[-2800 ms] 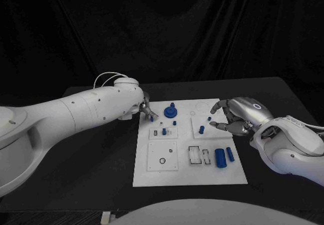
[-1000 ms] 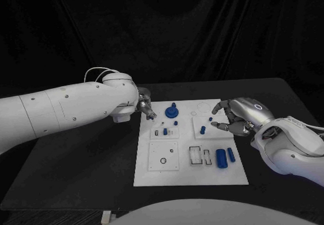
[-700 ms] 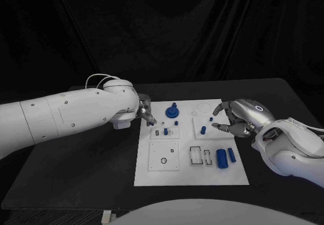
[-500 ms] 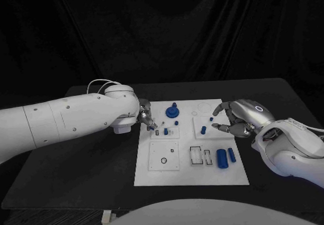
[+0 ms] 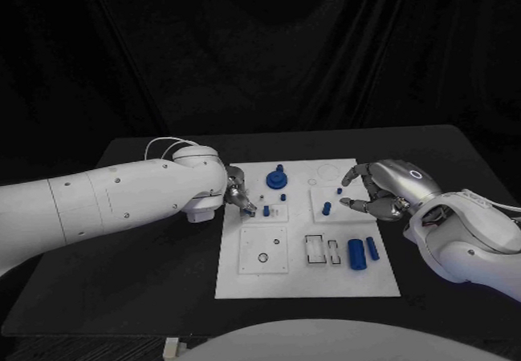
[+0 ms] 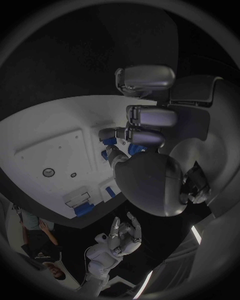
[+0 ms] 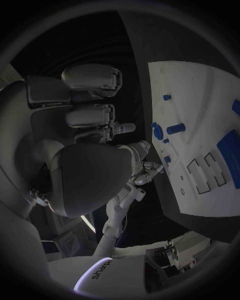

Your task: Assemble the parts on the task board

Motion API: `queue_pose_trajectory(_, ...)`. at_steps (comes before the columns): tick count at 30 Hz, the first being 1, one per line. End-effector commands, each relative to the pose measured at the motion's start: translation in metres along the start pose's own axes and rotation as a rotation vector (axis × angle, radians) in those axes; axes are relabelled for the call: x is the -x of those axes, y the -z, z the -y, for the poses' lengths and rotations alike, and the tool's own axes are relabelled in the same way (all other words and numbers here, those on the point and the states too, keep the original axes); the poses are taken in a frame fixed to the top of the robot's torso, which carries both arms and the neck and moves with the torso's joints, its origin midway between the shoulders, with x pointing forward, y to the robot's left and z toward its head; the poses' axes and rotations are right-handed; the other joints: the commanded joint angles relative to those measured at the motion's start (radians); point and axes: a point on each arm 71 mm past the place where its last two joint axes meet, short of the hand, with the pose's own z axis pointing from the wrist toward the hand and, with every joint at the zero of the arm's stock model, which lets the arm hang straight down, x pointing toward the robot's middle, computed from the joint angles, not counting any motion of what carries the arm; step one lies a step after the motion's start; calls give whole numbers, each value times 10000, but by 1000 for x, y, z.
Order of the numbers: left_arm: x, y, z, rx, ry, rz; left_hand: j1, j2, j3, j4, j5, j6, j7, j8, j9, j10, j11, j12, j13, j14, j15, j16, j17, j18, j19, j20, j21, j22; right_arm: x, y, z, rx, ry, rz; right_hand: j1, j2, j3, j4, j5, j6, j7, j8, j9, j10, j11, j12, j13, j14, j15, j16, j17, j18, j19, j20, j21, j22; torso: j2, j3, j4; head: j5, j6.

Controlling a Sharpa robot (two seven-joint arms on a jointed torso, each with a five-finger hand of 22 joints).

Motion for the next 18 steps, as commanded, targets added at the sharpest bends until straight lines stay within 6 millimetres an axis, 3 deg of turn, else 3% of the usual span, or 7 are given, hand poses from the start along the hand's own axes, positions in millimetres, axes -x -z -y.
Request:
queue_pose_trajectory(1,-1,-1,4,-250,169,64,-90,11,-36,38,-56,-26,73,-70,-11,300,74,-74,1483,1006,73,-24,2574,203,-93,9,-49,1965,0,1,0,-60,-29,51,72,42,71,-14,40,65,9,16,-12,589,41,-38,1679,696,38,-52,843,191,282,34,-66,2065,6,-1,1,-17,-2)
queue_pose_trajectory(10,-3,-5,9,-317,44,-89,-108,19,-72,61,-83,-38,76,-81,-14,266,78,-131,1436,983,78,-59,2532,218,-128,14,-115,1946,0,1,0,-52,-33,45,97,45,80,-27,61,71,10,11,-22,590,41,-37,1680,695,38,-54,839,192,280,34,-71,2064,-4,1,-8,-20,-2)
queue_pose_trajectory(14,-3,-7,8,-237,-38,-210,-126,49,-251,114,-368,-49,84,-115,-24,234,90,-171,1405,970,93,-78,2510,228,-156,31,-170,1932,0,1,0,-42,-38,46,97,45,80,-27,61,71,10,11,-22,590,41,-37,1680,695,38,-54,839,192,280,34,-71,2064,-5,1,-11,-22,-2)
queue_pose_trajectory(18,-4,-8,8,-166,-73,-268,-129,53,-272,122,-399,-49,86,-120,-26,230,93,-178,1399,967,94,-81,2506,229,-157,33,-173,1932,0,1,-1,-37,-39,42,97,45,80,-27,61,71,10,11,-22,590,41,-37,1680,695,38,-54,839,192,280,34,-71,2064,-3,0,-9,-26,-2)
